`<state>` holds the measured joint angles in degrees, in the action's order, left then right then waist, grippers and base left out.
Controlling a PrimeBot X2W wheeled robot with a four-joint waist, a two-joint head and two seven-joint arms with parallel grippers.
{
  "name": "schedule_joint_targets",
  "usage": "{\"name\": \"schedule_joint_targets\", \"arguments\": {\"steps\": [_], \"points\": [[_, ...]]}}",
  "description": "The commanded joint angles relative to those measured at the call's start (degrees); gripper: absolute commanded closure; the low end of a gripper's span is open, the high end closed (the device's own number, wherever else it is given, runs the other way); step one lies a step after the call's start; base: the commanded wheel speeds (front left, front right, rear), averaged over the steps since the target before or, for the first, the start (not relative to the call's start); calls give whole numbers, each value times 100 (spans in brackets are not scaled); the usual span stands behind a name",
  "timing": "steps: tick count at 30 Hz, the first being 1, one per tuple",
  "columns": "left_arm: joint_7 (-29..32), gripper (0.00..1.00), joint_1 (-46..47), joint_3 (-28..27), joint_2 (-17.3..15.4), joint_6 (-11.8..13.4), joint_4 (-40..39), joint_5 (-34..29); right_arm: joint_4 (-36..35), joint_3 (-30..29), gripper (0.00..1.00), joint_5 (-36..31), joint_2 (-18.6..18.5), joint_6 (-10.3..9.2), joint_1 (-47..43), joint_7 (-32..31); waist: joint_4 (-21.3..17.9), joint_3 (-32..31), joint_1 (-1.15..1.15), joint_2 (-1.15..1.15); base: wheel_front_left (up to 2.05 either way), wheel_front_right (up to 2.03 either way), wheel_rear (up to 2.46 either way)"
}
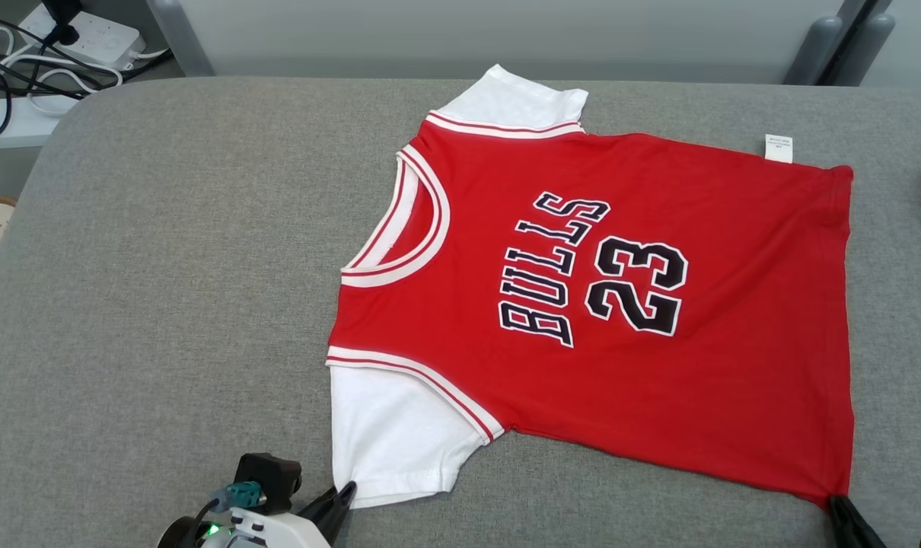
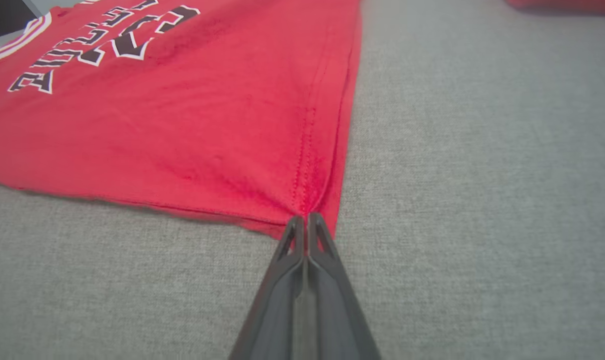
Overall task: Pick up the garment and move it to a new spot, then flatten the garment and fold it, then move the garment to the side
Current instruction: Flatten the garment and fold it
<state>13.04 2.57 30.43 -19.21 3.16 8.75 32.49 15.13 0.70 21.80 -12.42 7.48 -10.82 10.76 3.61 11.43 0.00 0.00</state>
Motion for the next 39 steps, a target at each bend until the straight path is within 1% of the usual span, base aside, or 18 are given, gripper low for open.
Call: {"name": "schedule_joint_targets", "arguments": {"steps": [1, 6, 10, 14, 15, 16, 22, 26, 30, 33, 36, 39], "points": [[-59, 100, 122, -207, -132, 40, -131, 75, -63, 145, 100, 75, -170, 1, 135, -41, 3, 1, 0, 0, 0, 0, 0], [-95, 100, 149, -226, -178, 7, -165, 101, -38, 182, 100, 81, -222, 1, 163, -85, -6, 2, 0, 0, 0, 0, 0], [-119, 100, 166, -368, -311, -62, -502, 236, -179, 44, 100, 42, -368, 1, 116, -24, -14, 8, 0, 0, 0, 0, 0], [-229, 100, 110, -689, -461, -152, -1231, 541, -482, -112, 100, 43, -517, 1, 45, 16, -1, 5, 0, 0, 0, 0, 0], [-229, 100, 110, -689, -461, -152, -1231, 541, -482, -112, 100, 43, -517, 1, 45, 16, -1, 5, 0, 0, 0, 0, 0], [-245, 100, 89, -785, -512, -155, -1446, 614, -579, -165, 100, 43, -548, 1, 21, 25, 9, -1, 0, 0, 0, 0, 0], [-171, 100, -160, -1239, -888, -12, -2588, 814, -1264, -457, 100, 1, -672, 1, -142, 0, 18, -55, 0, 0, 0, 0, 0], [-45, 100, -393, -1425, -1110, 112, -3249, 865, -1831, -831, 100, -80, -722, 1, -343, -85, 20, -135, 0, 0, 0, 0, 0], [110, 100, -603, -1611, -1345, 308, -3958, 785, -2497, -1213, 100, -195, -683, 1, -603, -342, 3, -188, 0, 0, 0, 0, 0], [264, 100, -728, -1669, -1472, 419, -4316, 753, -2926, -1308, 100, -187, -593, 1, -787, -672, -10, -229, 0, 0, 0, 0, 0], [465, 100, -836, -1544, -1518, 423, -4429, 823, -3178, -1223, 100, -96, -491, 1, -957, -1100, -18, -274, 0, 0, 0, 0, 0], [582, 100, -863, -1400, -1471, 413, -4311, 903, -3194, -1082, 100, 38, -430, 1, -1058, -1438, -23, -305, 0, 0, 0, 0, 0]]}}
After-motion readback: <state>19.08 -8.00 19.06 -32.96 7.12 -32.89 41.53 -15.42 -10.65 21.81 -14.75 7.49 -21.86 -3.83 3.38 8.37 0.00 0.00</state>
